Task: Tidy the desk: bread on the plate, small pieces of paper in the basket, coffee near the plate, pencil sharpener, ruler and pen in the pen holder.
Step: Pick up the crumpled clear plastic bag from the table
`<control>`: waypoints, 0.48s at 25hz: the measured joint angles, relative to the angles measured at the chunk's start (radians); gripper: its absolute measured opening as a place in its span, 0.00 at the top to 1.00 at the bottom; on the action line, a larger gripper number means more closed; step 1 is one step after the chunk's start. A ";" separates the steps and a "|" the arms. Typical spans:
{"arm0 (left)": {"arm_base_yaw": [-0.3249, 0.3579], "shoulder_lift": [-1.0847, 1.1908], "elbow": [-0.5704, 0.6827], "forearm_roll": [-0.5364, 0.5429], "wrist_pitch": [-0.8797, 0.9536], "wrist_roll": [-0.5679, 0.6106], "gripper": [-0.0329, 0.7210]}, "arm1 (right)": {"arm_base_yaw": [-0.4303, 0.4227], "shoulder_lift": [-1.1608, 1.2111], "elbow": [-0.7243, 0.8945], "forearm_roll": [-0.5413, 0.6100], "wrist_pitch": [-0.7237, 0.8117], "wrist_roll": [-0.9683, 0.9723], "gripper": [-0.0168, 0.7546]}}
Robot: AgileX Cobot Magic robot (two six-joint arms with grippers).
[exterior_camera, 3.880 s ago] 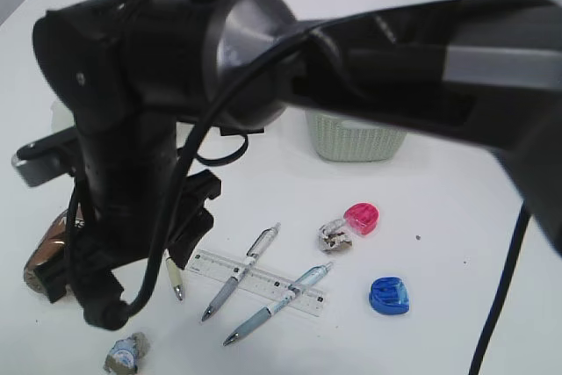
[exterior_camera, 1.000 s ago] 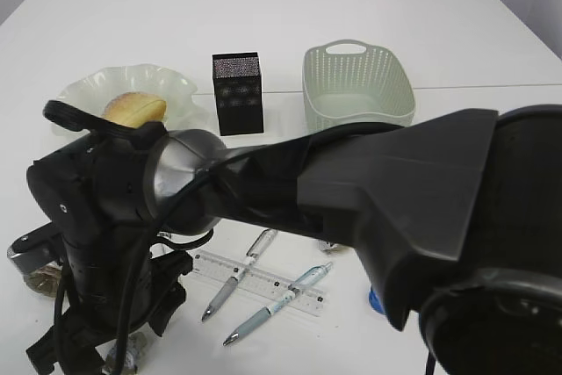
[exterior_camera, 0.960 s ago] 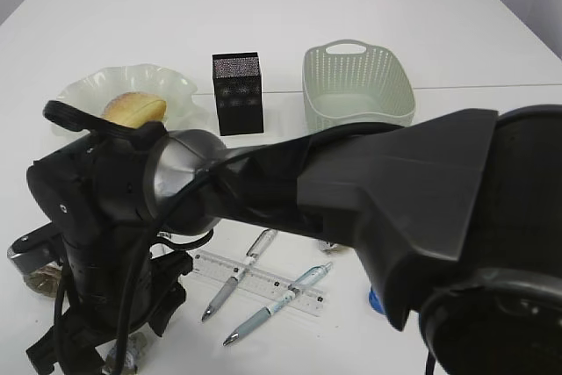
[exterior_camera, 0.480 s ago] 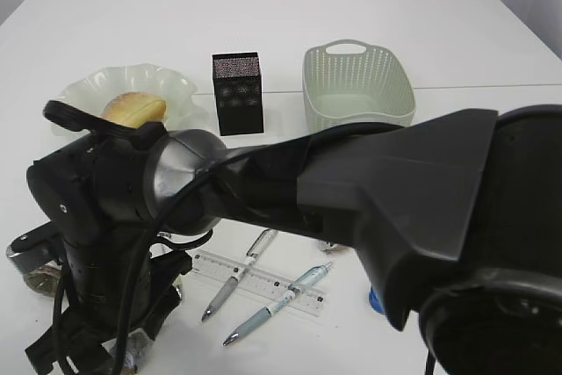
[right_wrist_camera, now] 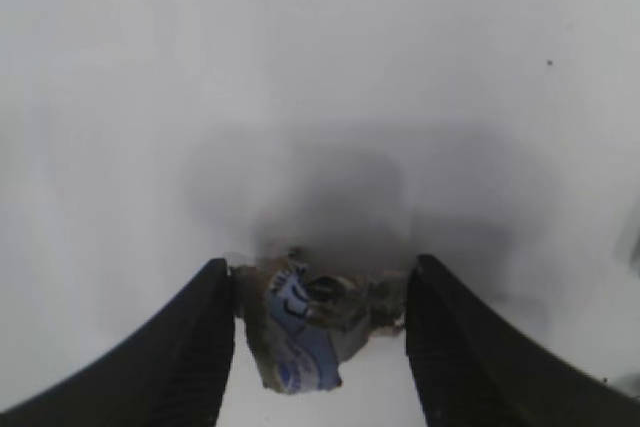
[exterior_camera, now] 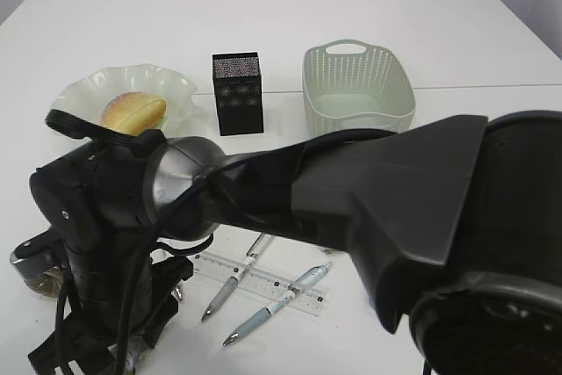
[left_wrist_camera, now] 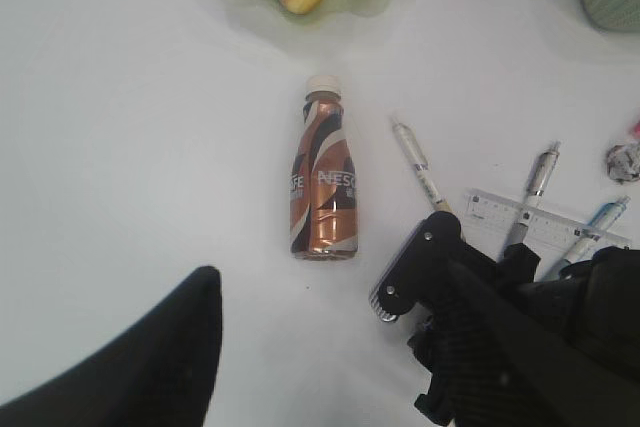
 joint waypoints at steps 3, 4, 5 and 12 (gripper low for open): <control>0.000 0.000 0.000 0.000 0.000 0.000 0.31 | 0.000 0.000 0.000 0.003 0.000 -0.002 0.48; 0.000 0.000 0.000 0.000 0.000 0.000 0.31 | 0.000 0.000 0.000 0.003 0.000 -0.002 0.52; 0.000 0.000 0.000 0.000 0.000 0.000 0.31 | 0.000 0.000 0.000 0.003 0.000 -0.002 0.57; 0.000 0.000 0.000 0.000 0.000 0.000 0.31 | 0.000 0.000 0.000 0.003 -0.002 0.004 0.92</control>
